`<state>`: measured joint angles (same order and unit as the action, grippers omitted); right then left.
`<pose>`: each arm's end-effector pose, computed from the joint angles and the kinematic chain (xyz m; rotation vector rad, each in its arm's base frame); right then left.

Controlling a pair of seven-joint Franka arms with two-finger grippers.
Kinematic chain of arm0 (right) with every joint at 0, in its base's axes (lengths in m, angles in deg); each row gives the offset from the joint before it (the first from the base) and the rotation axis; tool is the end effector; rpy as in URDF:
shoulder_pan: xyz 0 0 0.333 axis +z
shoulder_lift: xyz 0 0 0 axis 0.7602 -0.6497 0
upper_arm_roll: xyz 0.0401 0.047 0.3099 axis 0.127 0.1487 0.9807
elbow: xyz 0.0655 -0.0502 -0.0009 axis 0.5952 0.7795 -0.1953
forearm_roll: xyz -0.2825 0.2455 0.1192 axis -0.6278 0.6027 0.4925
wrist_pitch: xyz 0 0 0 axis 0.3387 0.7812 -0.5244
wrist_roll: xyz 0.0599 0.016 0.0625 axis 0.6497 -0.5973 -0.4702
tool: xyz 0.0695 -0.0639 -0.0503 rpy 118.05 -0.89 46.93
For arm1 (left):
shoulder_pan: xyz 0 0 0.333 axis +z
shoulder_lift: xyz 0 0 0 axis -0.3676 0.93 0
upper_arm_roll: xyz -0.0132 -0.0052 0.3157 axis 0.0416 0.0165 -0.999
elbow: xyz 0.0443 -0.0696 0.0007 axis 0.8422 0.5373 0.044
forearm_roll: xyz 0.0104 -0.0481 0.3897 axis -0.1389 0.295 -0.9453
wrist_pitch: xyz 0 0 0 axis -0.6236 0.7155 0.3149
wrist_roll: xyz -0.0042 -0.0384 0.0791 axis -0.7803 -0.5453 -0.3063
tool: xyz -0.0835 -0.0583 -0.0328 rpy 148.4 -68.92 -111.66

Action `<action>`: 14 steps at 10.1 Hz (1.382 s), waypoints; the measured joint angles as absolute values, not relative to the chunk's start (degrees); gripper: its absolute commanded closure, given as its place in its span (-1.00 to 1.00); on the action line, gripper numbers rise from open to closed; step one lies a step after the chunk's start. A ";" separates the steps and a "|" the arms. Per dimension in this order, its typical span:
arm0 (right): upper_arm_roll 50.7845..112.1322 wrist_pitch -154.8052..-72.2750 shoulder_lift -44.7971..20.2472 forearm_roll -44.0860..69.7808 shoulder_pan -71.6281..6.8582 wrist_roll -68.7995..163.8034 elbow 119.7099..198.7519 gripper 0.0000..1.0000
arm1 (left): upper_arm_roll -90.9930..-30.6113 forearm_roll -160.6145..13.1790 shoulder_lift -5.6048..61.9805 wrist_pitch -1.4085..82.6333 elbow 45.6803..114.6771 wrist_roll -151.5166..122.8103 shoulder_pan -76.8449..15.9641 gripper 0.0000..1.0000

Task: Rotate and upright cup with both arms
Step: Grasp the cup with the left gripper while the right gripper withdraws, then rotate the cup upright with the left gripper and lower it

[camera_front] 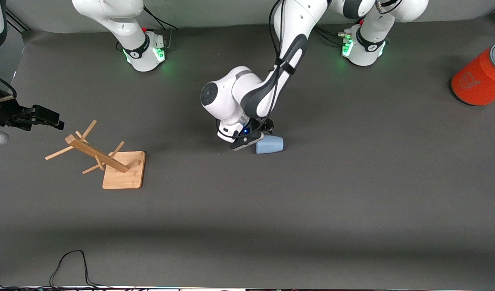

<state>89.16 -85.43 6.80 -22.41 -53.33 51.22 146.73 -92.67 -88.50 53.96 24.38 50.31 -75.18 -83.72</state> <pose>0.5732 -0.0136 0.6071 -3.1065 0.0067 0.0933 0.4502 -0.5590 0.2213 -2.6841 -0.3179 -0.0992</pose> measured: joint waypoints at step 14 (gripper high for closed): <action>87.07 -85.72 6.81 -22.55 -51.39 50.74 146.97 -1.00 | -94.14 -69.23 48.31 16.17 48.04 -40.99 -69.43 1.00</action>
